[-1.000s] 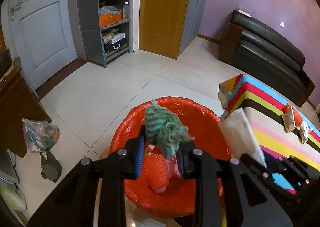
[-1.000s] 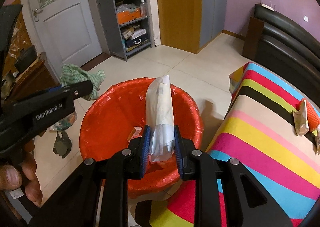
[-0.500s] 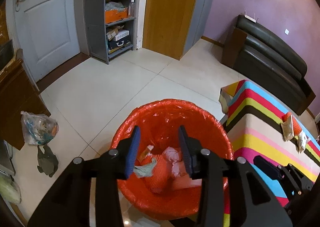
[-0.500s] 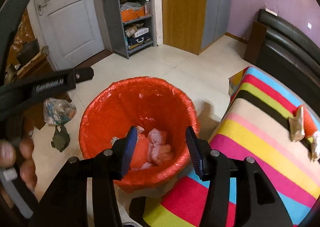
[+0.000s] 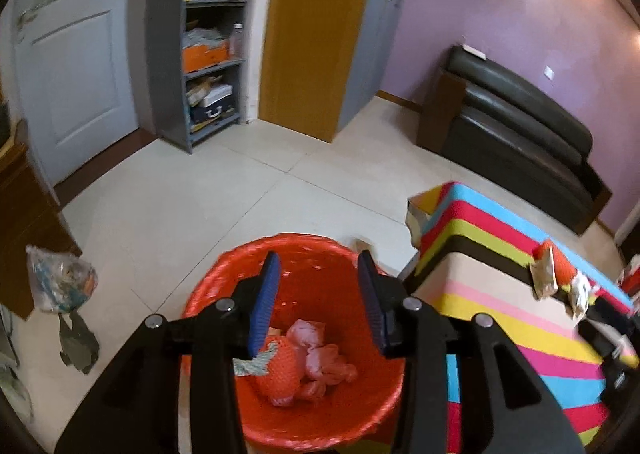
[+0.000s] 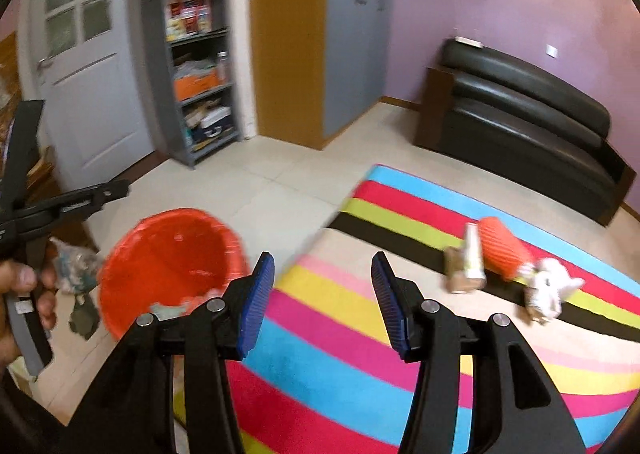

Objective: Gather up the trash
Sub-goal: 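Move both open grippers back over the remaining trash on the rug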

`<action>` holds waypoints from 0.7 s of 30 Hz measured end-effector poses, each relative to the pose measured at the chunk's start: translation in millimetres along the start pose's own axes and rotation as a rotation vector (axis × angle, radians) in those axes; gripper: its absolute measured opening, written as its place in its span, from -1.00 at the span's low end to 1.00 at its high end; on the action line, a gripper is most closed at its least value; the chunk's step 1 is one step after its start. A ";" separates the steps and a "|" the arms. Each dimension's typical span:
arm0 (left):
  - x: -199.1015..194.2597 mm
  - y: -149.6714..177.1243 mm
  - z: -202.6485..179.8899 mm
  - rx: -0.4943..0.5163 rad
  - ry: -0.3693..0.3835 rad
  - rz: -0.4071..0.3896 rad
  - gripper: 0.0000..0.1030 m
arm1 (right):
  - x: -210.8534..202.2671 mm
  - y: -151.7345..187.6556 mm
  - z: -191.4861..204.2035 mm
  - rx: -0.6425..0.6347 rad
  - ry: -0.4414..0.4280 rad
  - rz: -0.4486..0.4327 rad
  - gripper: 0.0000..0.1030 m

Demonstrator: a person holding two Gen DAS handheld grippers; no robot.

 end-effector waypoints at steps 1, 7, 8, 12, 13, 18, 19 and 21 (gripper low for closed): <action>2.7 -0.5 -8.6 0.008 0.006 0.001 -0.23 | 1.5 2.3 -11.2 0.006 0.009 -0.002 -0.04; 25.6 -1.3 -70.3 0.036 0.046 0.016 -0.23 | 15.6 23.0 -88.4 0.067 0.067 -0.003 -0.04; 29.3 -2.4 -84.1 0.036 0.060 0.016 -0.23 | 16.7 25.3 -98.7 0.076 0.079 0.000 -0.04; 44.9 -3.7 -142.7 0.080 0.125 0.017 -0.18 | 12.7 31.4 -144.8 0.118 0.134 -0.005 0.00; 49.3 -2.8 -155.8 0.088 0.141 0.023 -0.18 | 11.2 33.0 -155.9 0.124 0.152 -0.007 0.07; 70.7 7.1 -224.7 0.141 0.211 0.045 -0.17 | 10.7 47.1 -203.0 0.157 0.209 0.002 0.08; 74.5 9.4 -235.4 0.149 0.218 0.049 -0.17 | 13.5 48.9 -212.2 0.166 0.212 0.005 0.08; 82.3 14.3 -257.4 0.152 0.237 0.060 -0.17 | 21.1 49.4 -228.3 0.188 0.203 0.006 0.08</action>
Point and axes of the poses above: each gripper's, at about its wrist camera, not at the fingertips, and x roughly the way its jaws point, z to its left, y to its underside, the point moved 6 cm from there along x, roughly the way its jaws point, and after that the axes turned 2 degrees about -x, right-handed, at the moved point
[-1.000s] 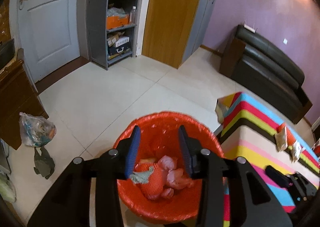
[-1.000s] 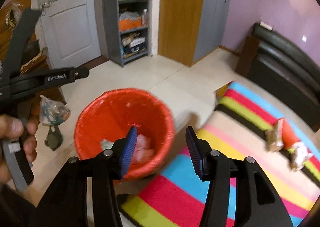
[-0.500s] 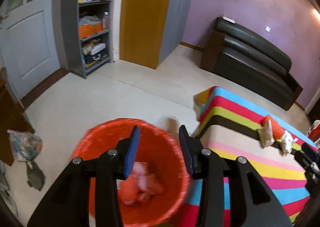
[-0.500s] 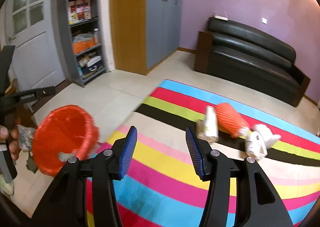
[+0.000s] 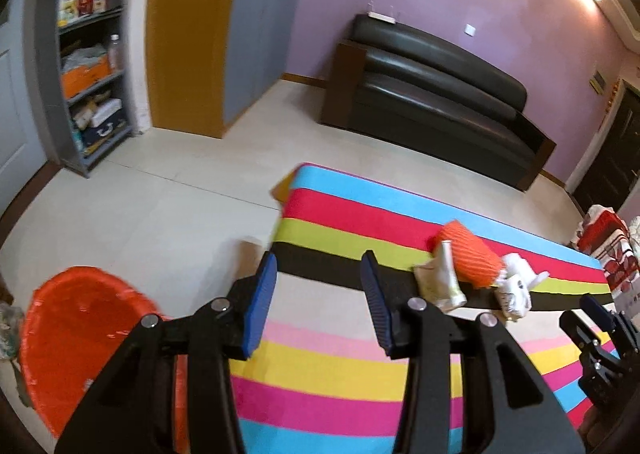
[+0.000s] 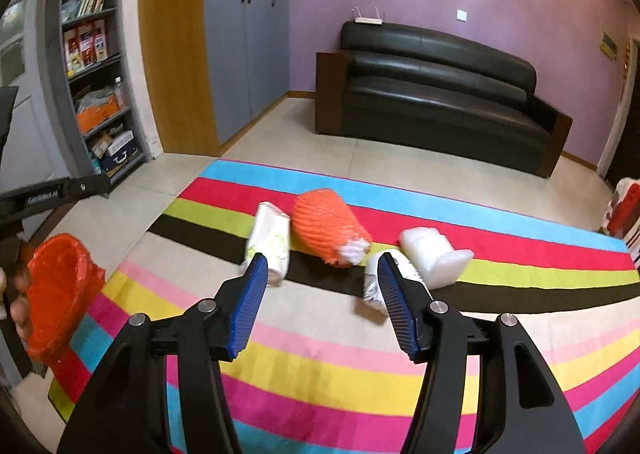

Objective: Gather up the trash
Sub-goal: 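Move both open grippers back over the remaining trash on the rug, then grasp the green-printed white paper bag with the left gripper while the right gripper approaches the logo paper bag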

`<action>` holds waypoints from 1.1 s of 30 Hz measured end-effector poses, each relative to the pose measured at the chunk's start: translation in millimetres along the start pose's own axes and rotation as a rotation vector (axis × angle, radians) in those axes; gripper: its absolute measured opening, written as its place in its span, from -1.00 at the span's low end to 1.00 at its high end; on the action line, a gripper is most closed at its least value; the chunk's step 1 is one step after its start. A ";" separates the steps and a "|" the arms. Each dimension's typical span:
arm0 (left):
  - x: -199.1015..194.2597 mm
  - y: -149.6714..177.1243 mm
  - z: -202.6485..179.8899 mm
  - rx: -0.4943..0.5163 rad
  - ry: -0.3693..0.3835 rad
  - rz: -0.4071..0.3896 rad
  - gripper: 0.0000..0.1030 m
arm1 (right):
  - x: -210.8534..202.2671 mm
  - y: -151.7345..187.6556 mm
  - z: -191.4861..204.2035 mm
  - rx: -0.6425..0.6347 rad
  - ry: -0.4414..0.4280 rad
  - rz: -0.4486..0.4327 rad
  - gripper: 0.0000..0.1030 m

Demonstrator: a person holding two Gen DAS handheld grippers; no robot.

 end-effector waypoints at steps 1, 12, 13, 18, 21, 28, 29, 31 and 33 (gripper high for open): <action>5.6 0.6 -10.0 -0.002 0.011 0.003 -0.16 | 4.0 -1.1 -3.9 0.008 -0.001 0.000 0.08; 63.2 20.9 -90.0 0.079 0.064 0.066 -0.09 | 64.1 11.7 -39.7 0.041 0.014 0.094 0.08; 68.5 23.1 -95.3 0.083 0.070 0.075 -0.09 | 68.7 14.8 -42.7 0.046 0.019 0.105 0.08; 97.7 37.6 -125.0 0.107 0.099 0.131 -0.09 | 86.7 28.0 -51.7 0.045 0.027 0.151 0.08; 112.6 44.7 -136.1 0.115 0.107 0.160 -0.09 | 97.1 32.3 -56.8 0.039 0.034 0.172 0.08; 140.4 54.1 -140.5 0.108 0.090 0.213 -0.09 | 118.8 43.7 -62.2 0.059 0.048 0.216 0.08; 144.0 54.6 -141.0 0.109 0.089 0.217 -0.10 | 121.8 44.5 -61.5 0.058 0.051 0.220 0.08; 146.9 53.6 -140.1 0.109 0.087 0.222 -0.10 | 127.0 46.6 -61.3 0.063 0.061 0.227 0.12; 151.6 55.0 -140.3 0.112 0.085 0.231 -0.12 | 131.1 47.4 -62.7 0.076 0.068 0.231 0.25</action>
Point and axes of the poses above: each gripper's, at about its wrist camera, not at the fingertips, and x roughly the way its jaws point, z to its left, y to its underside, the point moved 6 cm from there along x, roughly the way its jaws point, and after that the axes turned 2 degrees about -x, right-handed, at the moved point
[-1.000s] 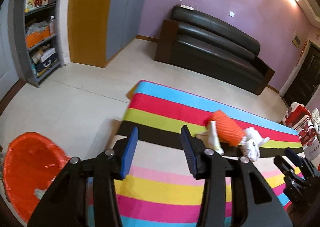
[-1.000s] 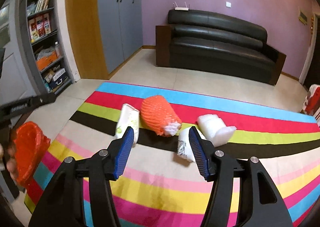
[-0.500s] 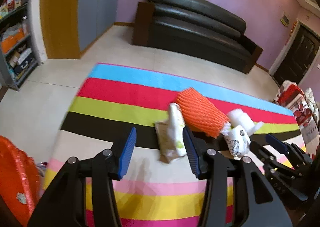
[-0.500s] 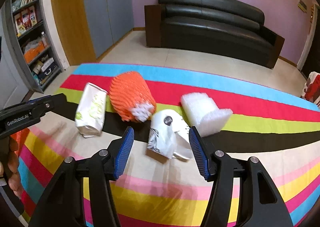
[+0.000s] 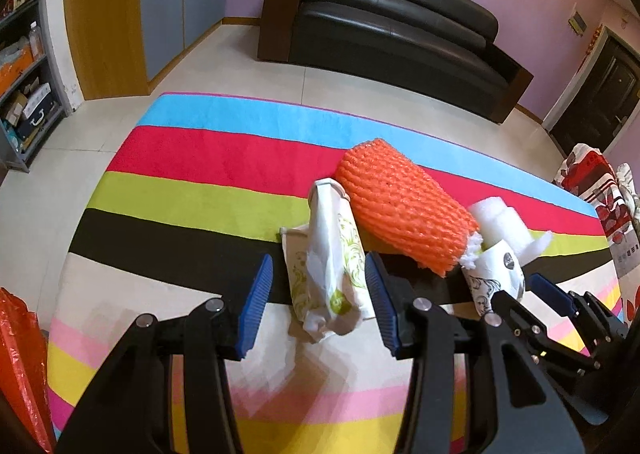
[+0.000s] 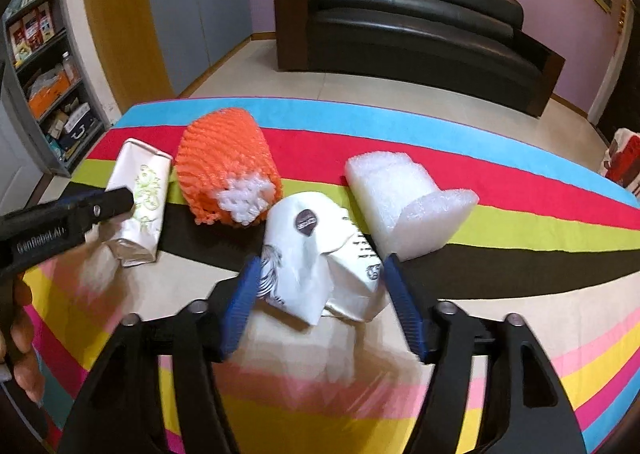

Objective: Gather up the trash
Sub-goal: 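Grasp the green-printed white paper bag with the left gripper while the right gripper approaches the logo paper bag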

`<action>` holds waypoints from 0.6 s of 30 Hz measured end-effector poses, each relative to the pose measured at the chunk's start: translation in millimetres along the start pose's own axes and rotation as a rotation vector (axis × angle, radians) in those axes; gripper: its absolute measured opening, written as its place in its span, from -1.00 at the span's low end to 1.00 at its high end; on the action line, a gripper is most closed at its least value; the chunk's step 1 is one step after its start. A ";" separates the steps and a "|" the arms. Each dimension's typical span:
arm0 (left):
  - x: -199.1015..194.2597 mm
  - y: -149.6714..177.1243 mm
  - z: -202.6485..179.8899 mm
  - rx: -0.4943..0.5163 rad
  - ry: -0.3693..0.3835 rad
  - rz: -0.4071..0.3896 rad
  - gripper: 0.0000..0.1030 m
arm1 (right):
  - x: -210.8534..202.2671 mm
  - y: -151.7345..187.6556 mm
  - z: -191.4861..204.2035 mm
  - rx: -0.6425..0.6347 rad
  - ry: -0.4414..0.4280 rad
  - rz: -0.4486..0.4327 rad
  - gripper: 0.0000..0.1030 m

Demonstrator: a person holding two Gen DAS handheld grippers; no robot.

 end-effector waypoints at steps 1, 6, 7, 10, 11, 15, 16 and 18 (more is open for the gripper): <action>2.3 1.0 -0.5 0.007 -0.004 0.007 -0.21 | 1.0 -0.5 -0.5 0.004 -0.003 0.003 0.25; 8.0 3.8 -3.0 0.043 -0.006 0.026 -0.48 | 5.2 -1.8 2.7 0.003 0.003 0.006 0.39; 6.3 3.4 -3.5 0.048 -0.006 0.025 -0.53 | 6.6 -1.2 3.1 -0.001 0.008 0.006 0.39; 3.5 5.0 -3.7 0.067 -0.013 0.024 -0.57 | 9.4 -0.4 0.9 0.018 0.014 0.012 0.39; 2.6 5.7 -2.5 0.067 -0.015 0.025 -0.57 | 10.2 -0.3 1.0 0.019 0.014 0.014 0.37; -7.3 6.2 2.5 0.085 -0.026 0.015 -0.63 | 9.9 -0.5 2.5 0.024 0.013 0.007 0.23; -9.3 6.1 3.0 0.090 -0.027 0.013 -0.63 | 9.3 0.0 2.8 0.026 0.012 0.006 0.20; -13.6 6.6 6.0 0.095 -0.028 0.010 -0.63 | 5.1 0.0 3.4 0.016 0.020 -0.010 0.05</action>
Point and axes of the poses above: each gripper's, at about its wrist camera, not at the fingertips, and x roughly the way its jaws point, z to its left, y to its underside, the point moved 6 cm from there along x, roughly the way its jaws point, and after that the axes turned 2 degrees about -x, right-handed, at the moved point
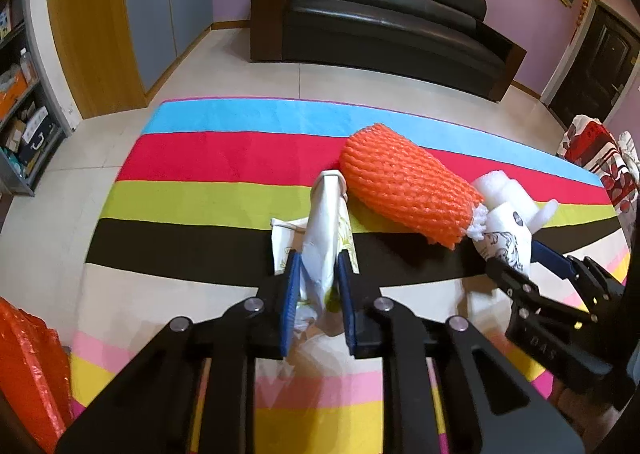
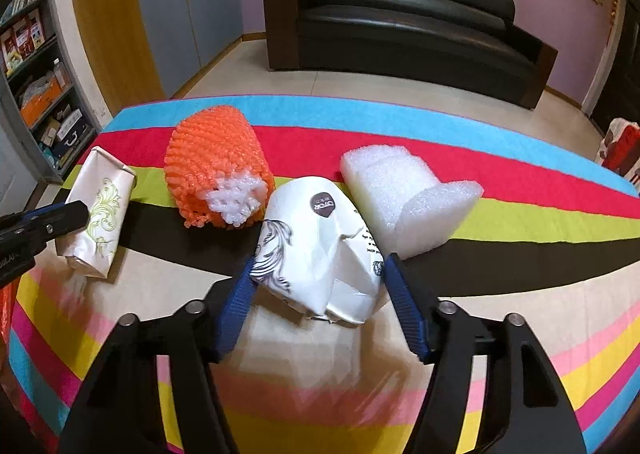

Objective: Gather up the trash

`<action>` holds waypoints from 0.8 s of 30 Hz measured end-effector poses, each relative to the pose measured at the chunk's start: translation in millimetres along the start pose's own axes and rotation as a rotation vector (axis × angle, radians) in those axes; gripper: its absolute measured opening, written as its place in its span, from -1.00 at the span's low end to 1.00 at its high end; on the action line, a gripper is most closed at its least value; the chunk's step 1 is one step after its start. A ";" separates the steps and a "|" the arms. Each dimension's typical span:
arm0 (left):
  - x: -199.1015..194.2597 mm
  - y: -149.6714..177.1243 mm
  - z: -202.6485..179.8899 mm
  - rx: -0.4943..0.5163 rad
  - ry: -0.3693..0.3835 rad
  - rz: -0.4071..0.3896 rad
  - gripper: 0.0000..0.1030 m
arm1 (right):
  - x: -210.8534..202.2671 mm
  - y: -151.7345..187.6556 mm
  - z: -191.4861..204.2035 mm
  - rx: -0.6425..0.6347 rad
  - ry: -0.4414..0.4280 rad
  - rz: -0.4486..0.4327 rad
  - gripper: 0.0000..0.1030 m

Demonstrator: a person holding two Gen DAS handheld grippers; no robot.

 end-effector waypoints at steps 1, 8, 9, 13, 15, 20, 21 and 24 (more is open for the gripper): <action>-1.9 0.8 2.0 0.000 0.001 0.000 -0.63 | -4.8 -1.1 1.6 -0.009 0.004 -0.010 -0.09; -13.6 6.1 10.9 0.033 -0.014 -0.007 -0.64 | -15.2 11.6 6.4 -0.035 -0.024 -0.002 -0.26; -15.5 7.4 12.5 0.034 -0.016 -0.008 -0.64 | -17.5 13.0 7.2 -0.030 -0.030 0.001 -0.25; -24.0 10.3 17.3 0.028 -0.008 -0.012 -0.64 | -18.1 12.3 3.8 -0.042 -0.003 0.010 0.12; -28.3 9.9 18.4 0.027 -0.006 -0.018 -0.64 | -17.3 9.7 1.7 -0.039 0.014 0.005 0.25; -31.8 8.6 19.2 0.024 -0.002 -0.024 -0.64 | -8.9 7.3 3.7 -0.062 0.027 0.016 0.27; -30.9 9.0 19.1 0.024 -0.003 -0.022 -0.64 | -6.0 7.1 4.4 -0.065 0.031 0.021 0.34; -28.7 10.2 19.8 0.025 -0.006 -0.016 -0.64 | 1.8 9.0 4.4 -0.066 0.042 0.042 0.40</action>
Point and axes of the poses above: each gripper's, at about its wrist camera, not at the fingertips, and x roughly the way its jaws point, z to its left, y to its underside, the point moved 6 cm from there along x, roughly the way its jaws point, and after that the axes turned 2 degrees about -x, right-handed, at the moved point
